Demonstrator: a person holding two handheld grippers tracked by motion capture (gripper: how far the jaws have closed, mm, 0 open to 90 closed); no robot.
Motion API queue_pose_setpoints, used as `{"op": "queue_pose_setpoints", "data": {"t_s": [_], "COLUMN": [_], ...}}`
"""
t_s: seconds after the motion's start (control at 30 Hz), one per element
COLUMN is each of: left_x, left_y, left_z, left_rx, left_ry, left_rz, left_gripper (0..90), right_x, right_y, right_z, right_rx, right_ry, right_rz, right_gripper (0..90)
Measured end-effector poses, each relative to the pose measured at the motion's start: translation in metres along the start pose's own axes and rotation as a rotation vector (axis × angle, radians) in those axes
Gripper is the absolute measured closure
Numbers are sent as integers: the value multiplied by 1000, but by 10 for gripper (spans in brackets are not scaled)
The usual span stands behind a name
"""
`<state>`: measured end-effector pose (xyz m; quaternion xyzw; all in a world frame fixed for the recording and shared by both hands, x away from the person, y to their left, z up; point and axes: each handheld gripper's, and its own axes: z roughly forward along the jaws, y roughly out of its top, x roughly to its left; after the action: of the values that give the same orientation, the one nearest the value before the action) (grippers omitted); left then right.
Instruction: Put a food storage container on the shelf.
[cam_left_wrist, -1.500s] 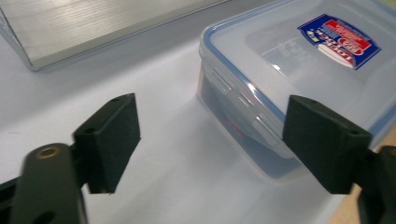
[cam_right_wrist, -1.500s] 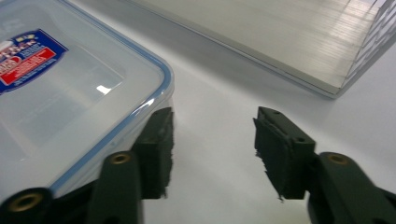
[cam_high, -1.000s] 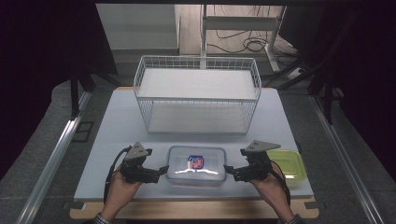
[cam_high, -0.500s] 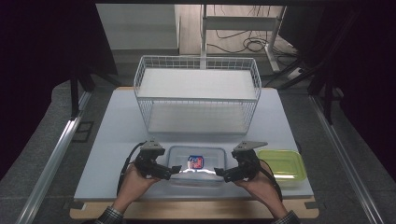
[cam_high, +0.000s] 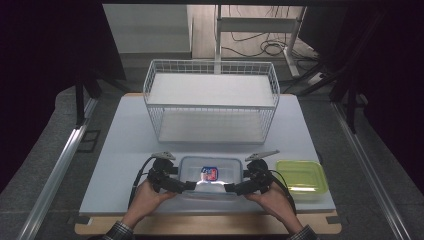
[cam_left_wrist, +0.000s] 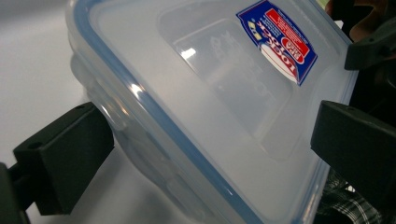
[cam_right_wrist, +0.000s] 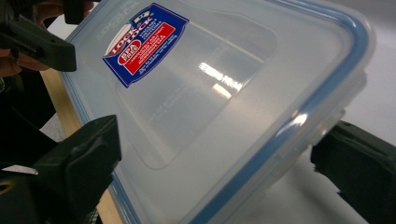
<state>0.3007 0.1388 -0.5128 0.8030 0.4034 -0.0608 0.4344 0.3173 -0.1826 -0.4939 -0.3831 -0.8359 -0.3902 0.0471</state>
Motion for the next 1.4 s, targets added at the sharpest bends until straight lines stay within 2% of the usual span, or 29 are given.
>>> {"op": "queue_pose_setpoints", "data": {"t_s": [0.07, 0.1, 0.2, 0.23, 0.37, 0.43, 0.47, 0.5, 0.57, 0.6, 0.67, 0.73, 0.8, 0.9, 1.0, 1.13, 1.3, 1.4], "left_x": [-3, -4, -6, -8, -13, -17, -16, -14, -11, -10, -11, -10, -8, -7, -10, -11, -10, -11], "left_y": [0, -1, -6, -10, -15, -19, -21, -23, -27, -28, -29, -30, -33, -38, -40, -40, -39, -38], "left_z": [-4, -5, -11, -14, -17, -20, -24, -27, -31, -32, -32, -33, -35, -38, -39, -39, -39, -39], "left_rx": [2, -5, -6, -11, -21, -34, -51, -66, -89, -100, -105, -111, -125, -141, -148, -169, -180, -186], "left_ry": [16, 15, 12, 11, 15, 22, 14, 0, -30, -38, -38, -44, -65, -87, -79, -76, -61, -49], "left_rz": [5, 0, 4, 10, 13, 20, -2, -12, -34, -52, -53, -57, -82, -104, -105, -128, -134, -124], "left_gripper": [29, 67, 100, 132, 169, 190, 274, 312, 343, 373, 381, 389, 429, 460, 470, 483, 496, 495], "right_x": [2, 4, 6, 7, 8, 8, 8, 7, 7, 7, 5, 5, 3, 3, 3, 4, 5, 5], "right_y": [0, -2, -4, -7, -13, -15, -17, -17, -18, -19, -22, -23, -26, -26, -26, -27, -28, -28], "right_z": [-4, -8, -10, -14, -19, -23, -29, -32, -33, -35, -35, -35, -35, -35, -35, -37, -38, -37], "right_rx": [0, 0, 1, 1, -6, -23, -60, -69, -79, -88, -86, -87, -90, -93, -99, -114, -149, -172], "right_ry": [-9, -13, -15, -5, 12, 17, 23, 25, 29, 37, 56, 62, 86, 89, 97, 95, 81, 70], "right_rz": [-1, 0, 6, 5, 0, 7, 12, 13, 14, 37, 71, 76, 108, 120, 135, 160, 135, 120], "right_gripper": [83, 114, 142, 185, 236, 296, 371, 398, 419, 442, 448, 452, 467, 471, 481, 511, 522, 522]}}
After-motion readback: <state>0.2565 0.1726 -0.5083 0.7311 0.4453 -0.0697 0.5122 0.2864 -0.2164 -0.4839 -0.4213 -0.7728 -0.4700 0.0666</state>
